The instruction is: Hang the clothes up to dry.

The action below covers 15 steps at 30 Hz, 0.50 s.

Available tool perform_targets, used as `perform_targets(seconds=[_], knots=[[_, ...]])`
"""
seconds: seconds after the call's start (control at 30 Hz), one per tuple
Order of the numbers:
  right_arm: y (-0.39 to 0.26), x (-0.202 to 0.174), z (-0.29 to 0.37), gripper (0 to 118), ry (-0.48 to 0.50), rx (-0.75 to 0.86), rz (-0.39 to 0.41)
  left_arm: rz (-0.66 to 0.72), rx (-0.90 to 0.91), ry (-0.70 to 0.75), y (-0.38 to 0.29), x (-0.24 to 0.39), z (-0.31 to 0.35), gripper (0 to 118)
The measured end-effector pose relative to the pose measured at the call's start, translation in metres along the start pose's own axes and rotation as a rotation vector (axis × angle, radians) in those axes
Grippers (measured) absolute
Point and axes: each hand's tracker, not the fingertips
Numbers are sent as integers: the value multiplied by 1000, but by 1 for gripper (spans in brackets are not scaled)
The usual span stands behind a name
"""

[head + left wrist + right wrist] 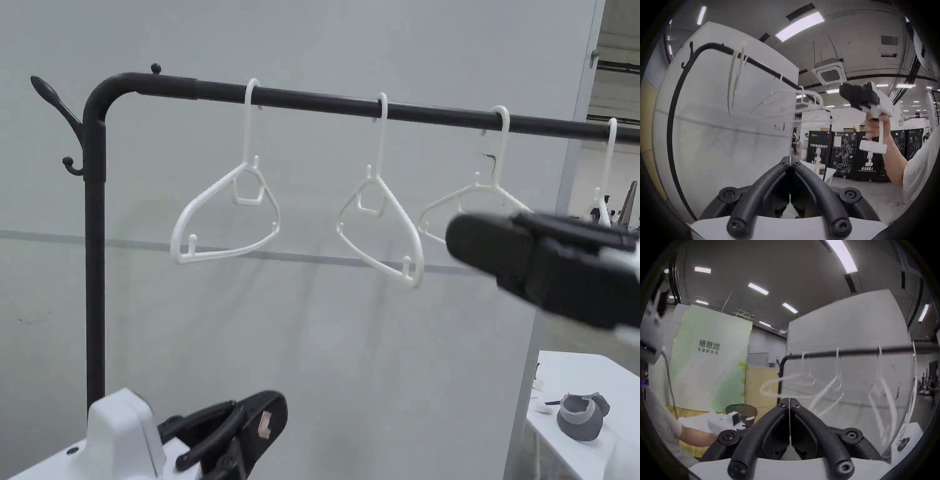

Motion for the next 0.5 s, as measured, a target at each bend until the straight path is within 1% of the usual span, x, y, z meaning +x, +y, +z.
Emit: perform_targets(seconds=[0.03,0.07,0.13,0.2,0.27,0.3,0.33,0.37,0.4,0.43,0.5], knots=[[15,2,-9,0,-45,-17,-2,0,9,-9,8,0,-3,2],[26,5,-18,0,-68,-14,-11,-8,22,-10,14,1,-7,2],[46,14,-42,0,-105,-67,0,-41,46,-4,26,2,-16,2],[56,25,-66,0,-199,-95,-6,-51,59,5,36,4,-22,2],[62,36,-89,1,-221,-151,-14,-53,77,12,42,6,-27,2],[62,43,-99,15,-239,-185,-55,-53,80,14,44,6,-28,2],[63,50,-111,44,-241,-230,-117,-50,82,20,46,6,-29,2],[64,55,-121,82,-255,-275,-138,-48,78,28,47,5,-30,2],[62,60,-131,117,-291,-294,-172,-49,80,47,47,6,-32,2],[61,65,-140,118,-308,-330,-178,-51,80,53,46,5,-32,2],[63,74,-154,118,-342,-358,-161,-49,83,55,46,4,-30,2]])
